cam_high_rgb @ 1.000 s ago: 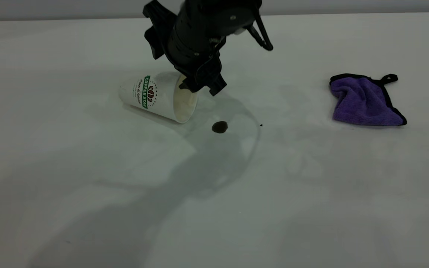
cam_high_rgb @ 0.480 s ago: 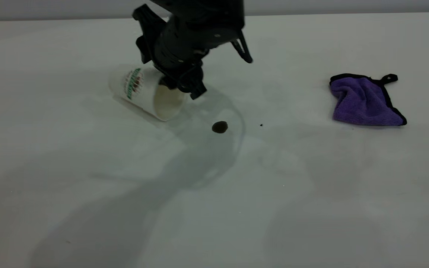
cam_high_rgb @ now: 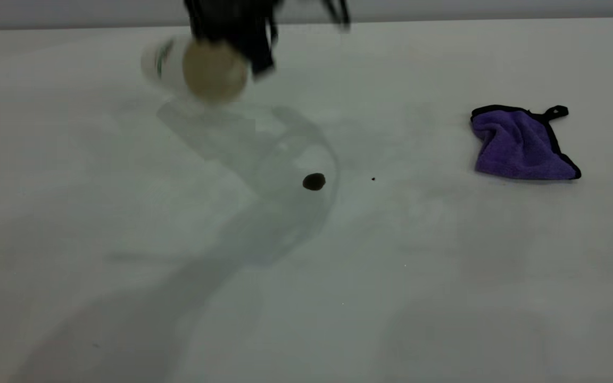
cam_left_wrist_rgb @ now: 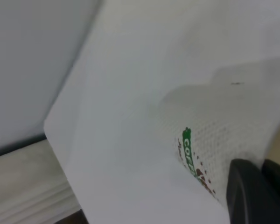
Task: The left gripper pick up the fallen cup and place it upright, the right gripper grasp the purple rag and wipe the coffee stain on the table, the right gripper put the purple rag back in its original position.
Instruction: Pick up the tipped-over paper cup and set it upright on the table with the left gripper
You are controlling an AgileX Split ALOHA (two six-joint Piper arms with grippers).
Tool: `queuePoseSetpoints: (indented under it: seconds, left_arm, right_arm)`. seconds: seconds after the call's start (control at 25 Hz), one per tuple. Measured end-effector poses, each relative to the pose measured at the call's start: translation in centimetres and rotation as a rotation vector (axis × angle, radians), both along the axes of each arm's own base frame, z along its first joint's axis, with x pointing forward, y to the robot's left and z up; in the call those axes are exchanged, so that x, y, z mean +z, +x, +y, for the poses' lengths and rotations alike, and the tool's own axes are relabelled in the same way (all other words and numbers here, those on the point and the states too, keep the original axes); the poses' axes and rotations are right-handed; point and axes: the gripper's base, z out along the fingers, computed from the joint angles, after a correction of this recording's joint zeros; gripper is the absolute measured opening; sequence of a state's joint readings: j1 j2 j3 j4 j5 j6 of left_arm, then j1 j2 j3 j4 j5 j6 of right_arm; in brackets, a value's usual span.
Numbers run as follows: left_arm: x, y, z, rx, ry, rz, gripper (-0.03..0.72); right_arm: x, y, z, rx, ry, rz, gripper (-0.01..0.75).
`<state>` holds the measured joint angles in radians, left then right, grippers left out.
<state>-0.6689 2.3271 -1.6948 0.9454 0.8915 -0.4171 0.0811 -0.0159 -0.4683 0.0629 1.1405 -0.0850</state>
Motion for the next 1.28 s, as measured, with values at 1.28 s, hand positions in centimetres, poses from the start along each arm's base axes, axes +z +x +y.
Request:
queuePoseSetpoints:
  seconds: [1.28]
  left_arm:
    - [-3.3, 6.4, 10.4, 0.259, -1.196, 0.416, 0.115]
  right_arm:
    - [0.0, 0.0, 0.0, 0.0, 0.0, 0.0, 0.238]
